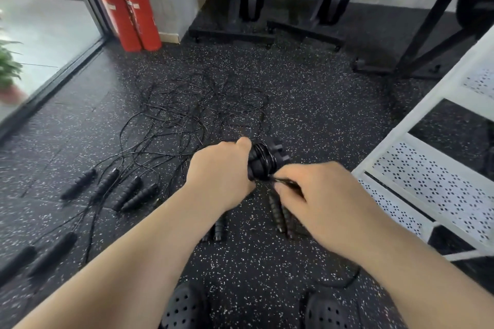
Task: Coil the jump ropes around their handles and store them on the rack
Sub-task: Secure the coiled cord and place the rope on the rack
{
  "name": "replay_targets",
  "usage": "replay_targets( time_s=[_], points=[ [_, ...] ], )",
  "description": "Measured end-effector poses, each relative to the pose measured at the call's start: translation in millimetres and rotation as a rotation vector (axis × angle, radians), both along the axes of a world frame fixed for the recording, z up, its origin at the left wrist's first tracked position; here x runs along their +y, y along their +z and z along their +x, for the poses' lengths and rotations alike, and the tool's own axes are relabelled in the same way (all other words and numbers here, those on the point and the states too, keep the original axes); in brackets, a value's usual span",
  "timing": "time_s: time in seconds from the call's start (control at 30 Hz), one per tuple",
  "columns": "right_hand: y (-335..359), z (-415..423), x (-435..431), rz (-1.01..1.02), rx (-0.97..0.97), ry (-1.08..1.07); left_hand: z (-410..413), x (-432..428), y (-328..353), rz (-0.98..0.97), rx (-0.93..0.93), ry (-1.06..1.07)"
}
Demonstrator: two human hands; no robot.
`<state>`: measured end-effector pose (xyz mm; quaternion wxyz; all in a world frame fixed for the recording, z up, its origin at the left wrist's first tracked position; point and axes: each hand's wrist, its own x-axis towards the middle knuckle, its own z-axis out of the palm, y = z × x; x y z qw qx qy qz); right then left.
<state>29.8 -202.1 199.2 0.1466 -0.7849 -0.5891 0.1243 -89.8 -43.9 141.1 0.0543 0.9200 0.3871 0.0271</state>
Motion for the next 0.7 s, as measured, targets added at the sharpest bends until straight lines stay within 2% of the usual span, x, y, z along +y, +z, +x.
replay_targets(
  time_s=[0.13, 0.27, 0.37, 0.53, 0.63, 0.7],
  points=[
    [7.7, 25.5, -0.1, 0.117, 0.024, 0.004, 4.4, -16.2, -0.7, -0.028, 0.055, -0.231],
    [7.3, 49.3, -0.2, 0.089, 0.241, -0.057, 8.3, -31.0, 3.3, 0.006, -0.019, -0.489],
    [4.1, 67.9, 1.0, 0.065, 0.452, -0.073, 9.0, -33.0, 3.5, 0.026, -0.134, -0.565],
    [-5.3, 83.6, 1.0, 0.124, 0.779, -0.082, 10.4, -33.6, 5.1, 0.030, -0.340, -0.587],
    [-11.9, 76.5, 4.8, 0.138, 1.016, -0.160, 10.9, -34.2, 12.2, -0.134, -0.396, -0.466],
    [-18.8, 67.1, 9.8, 0.171, 1.066, -0.284, 12.5, -35.6, 17.4, -0.278, -0.439, -0.344]
  ],
)
